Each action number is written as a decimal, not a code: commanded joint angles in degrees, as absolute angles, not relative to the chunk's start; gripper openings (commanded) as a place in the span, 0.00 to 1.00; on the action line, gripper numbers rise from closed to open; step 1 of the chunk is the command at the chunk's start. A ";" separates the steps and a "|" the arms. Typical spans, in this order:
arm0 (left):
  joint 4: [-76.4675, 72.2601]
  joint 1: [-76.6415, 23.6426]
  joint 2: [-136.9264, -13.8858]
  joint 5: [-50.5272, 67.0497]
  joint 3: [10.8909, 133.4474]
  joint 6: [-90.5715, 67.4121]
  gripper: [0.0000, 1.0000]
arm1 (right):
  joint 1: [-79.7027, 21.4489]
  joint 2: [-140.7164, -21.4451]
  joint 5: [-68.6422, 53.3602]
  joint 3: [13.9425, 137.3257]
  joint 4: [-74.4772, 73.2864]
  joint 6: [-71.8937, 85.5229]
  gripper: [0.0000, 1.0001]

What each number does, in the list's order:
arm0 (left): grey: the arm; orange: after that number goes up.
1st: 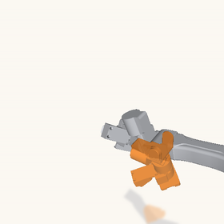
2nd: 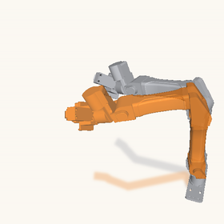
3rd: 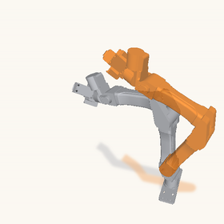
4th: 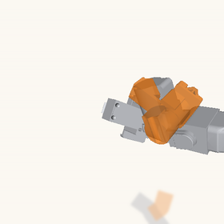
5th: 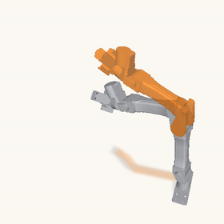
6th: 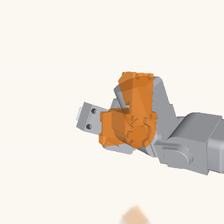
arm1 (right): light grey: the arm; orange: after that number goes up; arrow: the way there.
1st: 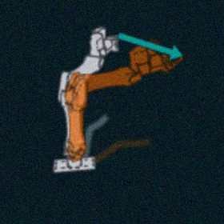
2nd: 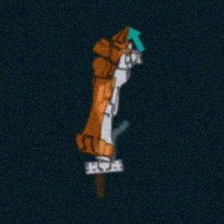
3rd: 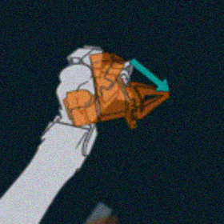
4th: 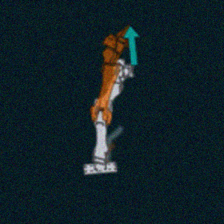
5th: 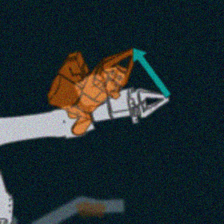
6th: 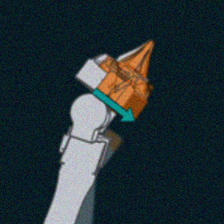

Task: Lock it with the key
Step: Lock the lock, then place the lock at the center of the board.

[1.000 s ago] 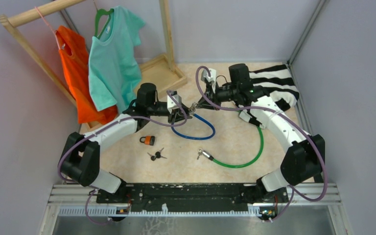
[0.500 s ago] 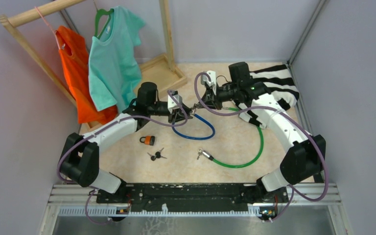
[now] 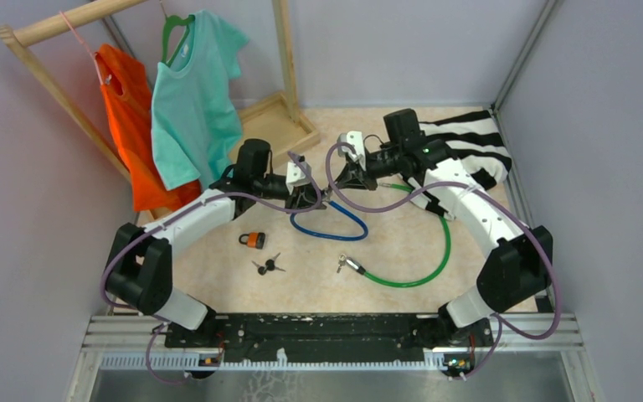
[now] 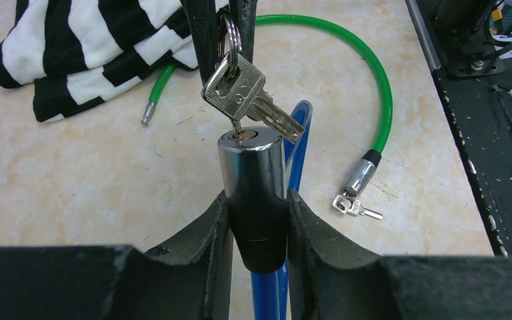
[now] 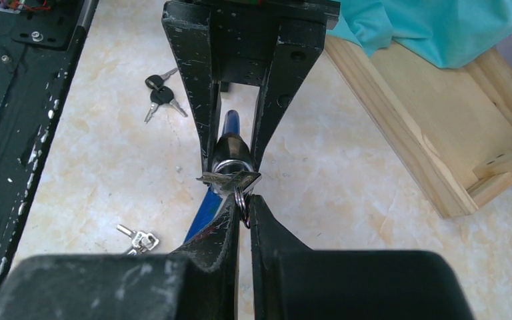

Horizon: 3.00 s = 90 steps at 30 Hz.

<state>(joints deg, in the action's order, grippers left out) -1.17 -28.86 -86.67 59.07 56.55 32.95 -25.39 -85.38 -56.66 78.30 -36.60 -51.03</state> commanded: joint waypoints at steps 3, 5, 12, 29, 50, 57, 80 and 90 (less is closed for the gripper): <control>3.42 -29.38 -86.67 60.29 56.21 35.25 0.00 | -22.53 -84.94 -57.05 83.98 -33.36 -47.36 0.00; 3.21 -29.41 -86.82 59.84 56.25 35.14 0.00 | -21.34 -84.73 -58.14 85.31 -33.94 -45.66 0.00; 2.64 -28.97 -86.40 58.53 56.51 34.34 0.00 | -20.50 -84.86 -55.43 88.33 -39.32 -44.18 0.00; -1.05 -26.14 -85.43 55.66 58.34 24.68 0.00 | -18.08 -82.61 -54.76 85.53 -29.97 -28.40 0.00; -27.98 -14.02 -94.72 53.33 64.48 -30.64 0.00 | -17.48 -72.55 -42.86 69.99 -18.16 -17.08 0.00; -32.57 -14.50 -99.32 52.08 64.18 -36.71 0.00 | -17.46 -72.42 -44.07 69.15 -21.56 -17.74 0.00; -16.19 -12.53 -121.83 46.82 78.04 -28.75 0.33 | -17.49 -74.06 -45.20 63.81 -23.52 -19.97 0.00; -4.73 -11.43 -118.67 39.77 78.84 -14.70 0.62 | -17.62 -77.56 -45.35 63.08 -22.08 -20.20 0.00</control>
<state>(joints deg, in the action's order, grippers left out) -9.74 -11.55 -121.36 43.20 76.47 -22.96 -17.82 -75.99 -44.25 62.96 -24.21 -19.51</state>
